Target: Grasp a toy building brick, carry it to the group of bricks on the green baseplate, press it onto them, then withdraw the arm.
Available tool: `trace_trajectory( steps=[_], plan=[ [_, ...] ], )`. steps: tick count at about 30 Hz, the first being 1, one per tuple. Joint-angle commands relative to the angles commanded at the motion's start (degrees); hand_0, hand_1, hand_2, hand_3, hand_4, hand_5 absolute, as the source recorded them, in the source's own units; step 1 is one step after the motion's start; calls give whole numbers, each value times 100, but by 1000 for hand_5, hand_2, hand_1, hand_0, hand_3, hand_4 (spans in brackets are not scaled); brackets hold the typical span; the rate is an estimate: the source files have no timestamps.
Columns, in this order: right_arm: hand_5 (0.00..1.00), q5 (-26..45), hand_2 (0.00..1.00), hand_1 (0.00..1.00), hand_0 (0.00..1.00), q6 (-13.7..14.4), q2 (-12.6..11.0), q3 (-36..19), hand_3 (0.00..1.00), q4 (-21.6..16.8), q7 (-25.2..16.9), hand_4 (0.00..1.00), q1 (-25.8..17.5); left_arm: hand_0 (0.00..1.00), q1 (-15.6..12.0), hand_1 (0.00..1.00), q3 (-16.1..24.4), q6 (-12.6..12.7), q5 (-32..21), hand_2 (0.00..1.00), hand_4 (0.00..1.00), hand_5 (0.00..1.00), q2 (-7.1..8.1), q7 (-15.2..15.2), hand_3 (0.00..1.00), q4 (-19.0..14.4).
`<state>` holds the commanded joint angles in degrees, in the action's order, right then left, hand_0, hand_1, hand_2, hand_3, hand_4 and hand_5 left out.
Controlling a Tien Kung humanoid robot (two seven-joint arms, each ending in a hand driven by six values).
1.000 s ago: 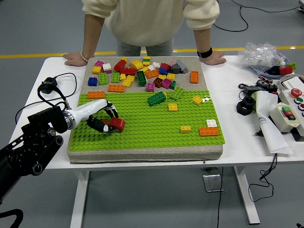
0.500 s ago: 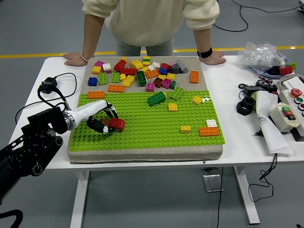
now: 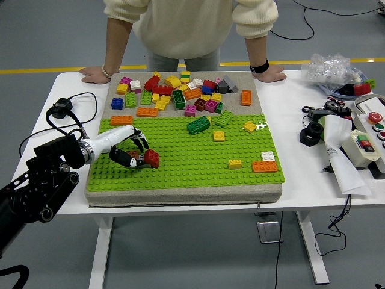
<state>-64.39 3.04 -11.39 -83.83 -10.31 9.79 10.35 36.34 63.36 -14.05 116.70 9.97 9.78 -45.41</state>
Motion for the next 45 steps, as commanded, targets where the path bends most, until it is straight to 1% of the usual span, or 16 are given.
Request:
trace_trajectory(
  steps=[2,6,7,12,13,16,17,18,24,25,30,31,36,37,45],
  plan=[
    [683,-2,736,703,780,-2,0,-4,678,0,1,944,-1,822,-1,673,8,-14,-1,550,820,127,3,12,542,0],
    [683,7,736,703,780,-5,1,-7,678,0,5,944,-10,822,-22,673,46,-140,-37,550,820,127,16,55,542,-47],
    [683,8,736,703,780,-5,1,-9,678,0,5,944,-12,830,-26,703,48,-180,-68,565,824,134,20,68,553,-61],
    [683,26,736,703,780,4,5,-7,678,0,2,944,-16,830,-45,703,80,-338,-154,565,824,134,28,112,553,-90],
    [682,30,736,701,780,6,6,-5,678,0,0,944,-15,845,-51,715,89,-396,-181,585,841,143,36,132,586,-105],
    [682,34,736,701,780,6,9,-5,678,0,-1,944,-17,845,-52,715,105,-452,-225,585,841,143,39,159,586,-113],
    [682,36,736,701,780,5,10,-4,678,0,-1,944,-18,845,-49,715,108,-452,-237,585,841,143,37,166,586,-106],
    [682,39,736,701,780,5,10,-4,678,0,-1,944,-17,872,-46,742,110,-444,-246,659,889,171,34,171,676,-92],
    [682,51,736,701,780,10,9,-2,678,0,-2,944,-3,872,-27,742,115,-372,-255,659,889,171,22,192,676,-23],
    [683,51,737,701,780,10,9,-3,678,0,-2,944,-2,908,-24,771,115,-358,-250,773,938,187,20,195,746,-16],
    [683,62,737,701,780,7,10,0,678,0,-1,944,-2,908,-11,771,121,-277,-222,773,938,187,13,236,746,21],
    [683,63,736,702,780,7,10,1,678,0,-1,944,-1,920,-10,787,122,-275,-221,801,944,186,13,238,794,22],
    [683,70,736,702,780,8,12,-2,678,0,0,944,-8,920,-22,787,133,-324,-234,801,944,186,30,277,794,-57],
    [683,69,736,701,780,8,13,-3,678,0,1,944,-9,929,-22,794,134,-327,-238,807,964,179,31,279,831,-64],
    [683,85,736,701,780,17,12,5,678,0,1,944,3,933,-32,792,67,-233,-187,792,973,191,14,290,821,-160]
  ],
)
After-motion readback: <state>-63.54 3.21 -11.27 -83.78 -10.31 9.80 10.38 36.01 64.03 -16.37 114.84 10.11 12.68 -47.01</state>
